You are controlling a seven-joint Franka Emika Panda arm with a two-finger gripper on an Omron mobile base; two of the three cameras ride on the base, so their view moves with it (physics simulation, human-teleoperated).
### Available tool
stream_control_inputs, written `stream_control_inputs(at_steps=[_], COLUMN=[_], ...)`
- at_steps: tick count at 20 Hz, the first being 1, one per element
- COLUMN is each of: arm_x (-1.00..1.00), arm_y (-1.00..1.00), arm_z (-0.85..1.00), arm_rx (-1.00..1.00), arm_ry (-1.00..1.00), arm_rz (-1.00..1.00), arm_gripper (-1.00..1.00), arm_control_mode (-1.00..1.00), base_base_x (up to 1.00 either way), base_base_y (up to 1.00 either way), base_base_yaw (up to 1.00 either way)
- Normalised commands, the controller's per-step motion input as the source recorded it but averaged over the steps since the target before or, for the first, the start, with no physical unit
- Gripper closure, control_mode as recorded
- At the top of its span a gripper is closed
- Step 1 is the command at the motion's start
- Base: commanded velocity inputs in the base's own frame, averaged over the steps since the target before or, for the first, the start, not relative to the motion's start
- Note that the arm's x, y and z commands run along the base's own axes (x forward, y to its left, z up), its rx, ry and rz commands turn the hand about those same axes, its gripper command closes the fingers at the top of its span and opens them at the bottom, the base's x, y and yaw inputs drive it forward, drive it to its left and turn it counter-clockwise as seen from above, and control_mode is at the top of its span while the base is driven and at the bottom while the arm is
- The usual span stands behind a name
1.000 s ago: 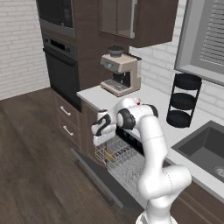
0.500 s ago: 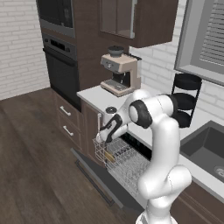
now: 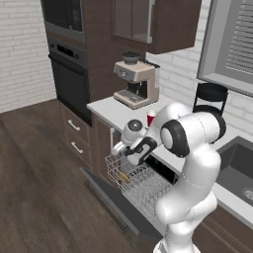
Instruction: Pick up the cup and bowl from the counter, place them in the dishwasher, and close the dishwasher door.
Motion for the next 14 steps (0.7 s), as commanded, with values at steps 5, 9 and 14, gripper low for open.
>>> stream_control_inputs(at_steps=[5, 9, 14], arm_x=[0.09, 0.20, 0.39], arm_y=[-0.12, -0.53, -0.68], arm_z=[1.00, 0.99, 0.87], arm_rx=[0.00, -0.08, -0.07], arm_ry=[-0.01, 0.00, 0.00], arm_rz=[-0.09, -0.17, -0.18], arm_gripper=[-1.00, -1.00, -1.00], arm_control_mode=[-1.00, -1.00, -1.00], base_base_x=[0.00, 0.00, 0.00], base_base_y=[0.00, 0.00, 0.00], base_base_yaw=[0.00, 0.00, 0.00])
